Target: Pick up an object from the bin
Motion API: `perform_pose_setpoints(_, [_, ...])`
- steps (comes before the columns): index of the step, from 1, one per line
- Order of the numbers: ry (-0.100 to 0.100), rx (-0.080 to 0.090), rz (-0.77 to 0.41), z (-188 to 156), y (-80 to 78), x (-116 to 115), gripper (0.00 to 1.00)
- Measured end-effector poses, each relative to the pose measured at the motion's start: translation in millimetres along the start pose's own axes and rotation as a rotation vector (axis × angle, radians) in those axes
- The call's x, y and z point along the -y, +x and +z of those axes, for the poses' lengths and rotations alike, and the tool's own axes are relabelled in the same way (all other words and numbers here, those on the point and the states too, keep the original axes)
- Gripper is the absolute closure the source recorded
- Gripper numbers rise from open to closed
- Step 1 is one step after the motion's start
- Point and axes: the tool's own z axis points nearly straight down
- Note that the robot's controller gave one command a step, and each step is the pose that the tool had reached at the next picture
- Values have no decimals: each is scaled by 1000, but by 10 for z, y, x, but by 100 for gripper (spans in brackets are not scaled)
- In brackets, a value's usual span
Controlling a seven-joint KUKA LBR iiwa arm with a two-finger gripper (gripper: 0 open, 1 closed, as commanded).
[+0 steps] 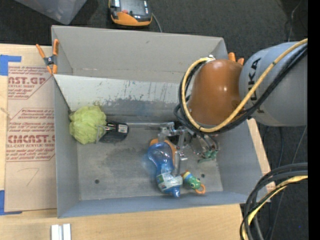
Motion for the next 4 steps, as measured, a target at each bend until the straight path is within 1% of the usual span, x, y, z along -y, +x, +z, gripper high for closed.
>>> perform_pose_setpoints(1, [-4,-2,-70,22,42,-8,0])
perform_pose_setpoints(2, [-3,1,-153,-166,-217,-186,0])
perform_pose_setpoints(3, [-2,-3,-206,-38,23,100,0])
perform_pose_setpoints(4, [-2,-1,-344,9,17,176,0])
